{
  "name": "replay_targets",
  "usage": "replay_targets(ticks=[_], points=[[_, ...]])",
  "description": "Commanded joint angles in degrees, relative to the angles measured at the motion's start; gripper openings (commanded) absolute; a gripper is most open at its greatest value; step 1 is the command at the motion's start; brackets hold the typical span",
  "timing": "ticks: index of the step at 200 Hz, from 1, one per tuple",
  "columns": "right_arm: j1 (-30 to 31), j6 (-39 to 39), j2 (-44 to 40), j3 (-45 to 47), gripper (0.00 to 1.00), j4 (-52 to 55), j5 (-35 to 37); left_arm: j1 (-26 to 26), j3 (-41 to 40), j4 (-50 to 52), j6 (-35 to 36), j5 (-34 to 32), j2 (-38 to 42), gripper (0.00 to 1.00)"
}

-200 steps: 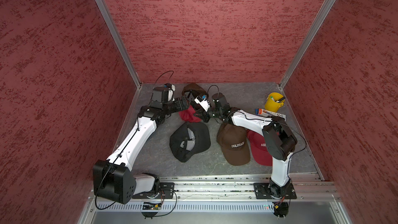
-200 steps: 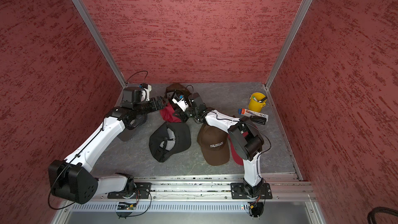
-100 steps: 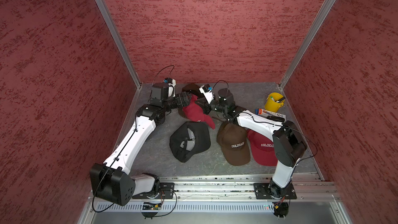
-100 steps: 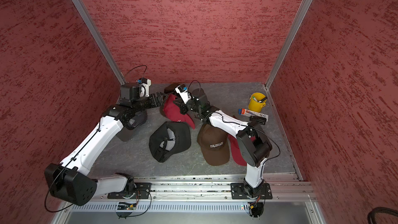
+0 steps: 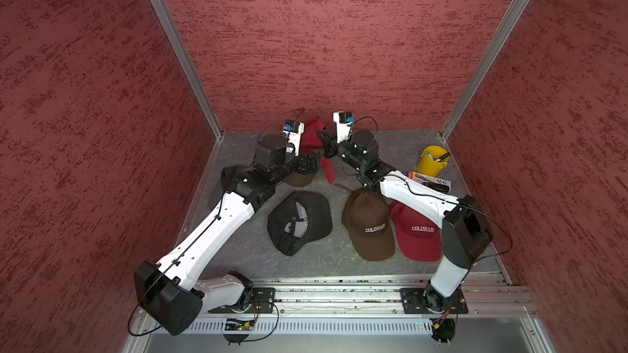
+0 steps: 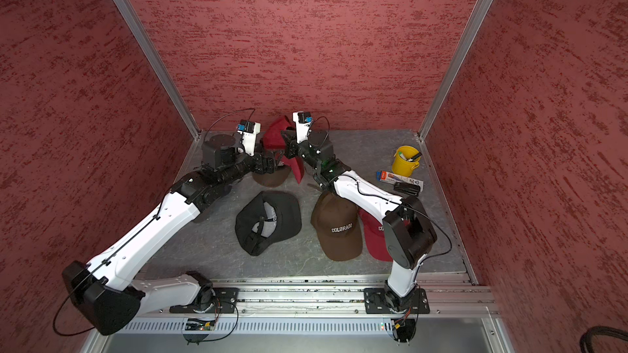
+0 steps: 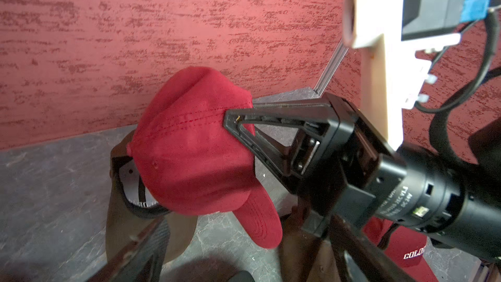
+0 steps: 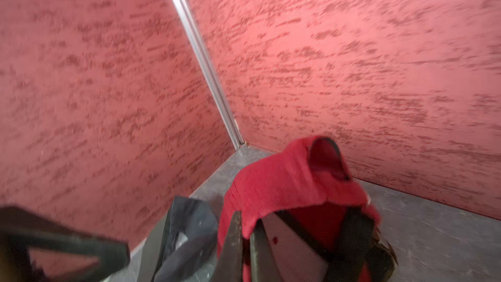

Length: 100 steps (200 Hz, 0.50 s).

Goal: Open the adjustable buckle of the baseball cap
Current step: Pick up the baseball cap from the center of the board.

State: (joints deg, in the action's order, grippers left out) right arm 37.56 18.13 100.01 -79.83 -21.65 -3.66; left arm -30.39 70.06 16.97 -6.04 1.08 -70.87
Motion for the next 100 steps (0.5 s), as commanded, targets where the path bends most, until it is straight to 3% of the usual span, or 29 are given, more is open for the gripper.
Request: replay_targets(ticks=[1,47,100], points=[[0.26,5.04,-3.44,-2.10,0.00,-2.86,6.43,-2.10,-1.11,-5.33,3.95,-4.16,-0.30,0.94],[0.25,7.97,-6.52,-2.10,0.00,-2.67,12.32,-6.73,-6.22,-15.97,7.51,-7.79,-0.80,0.95],[0.49,10.20,-9.54,-1.56,0.00,-1.57,15.30,-11.03,-7.84,-23.56,10.61,-7.63,-5.12,0.98]])
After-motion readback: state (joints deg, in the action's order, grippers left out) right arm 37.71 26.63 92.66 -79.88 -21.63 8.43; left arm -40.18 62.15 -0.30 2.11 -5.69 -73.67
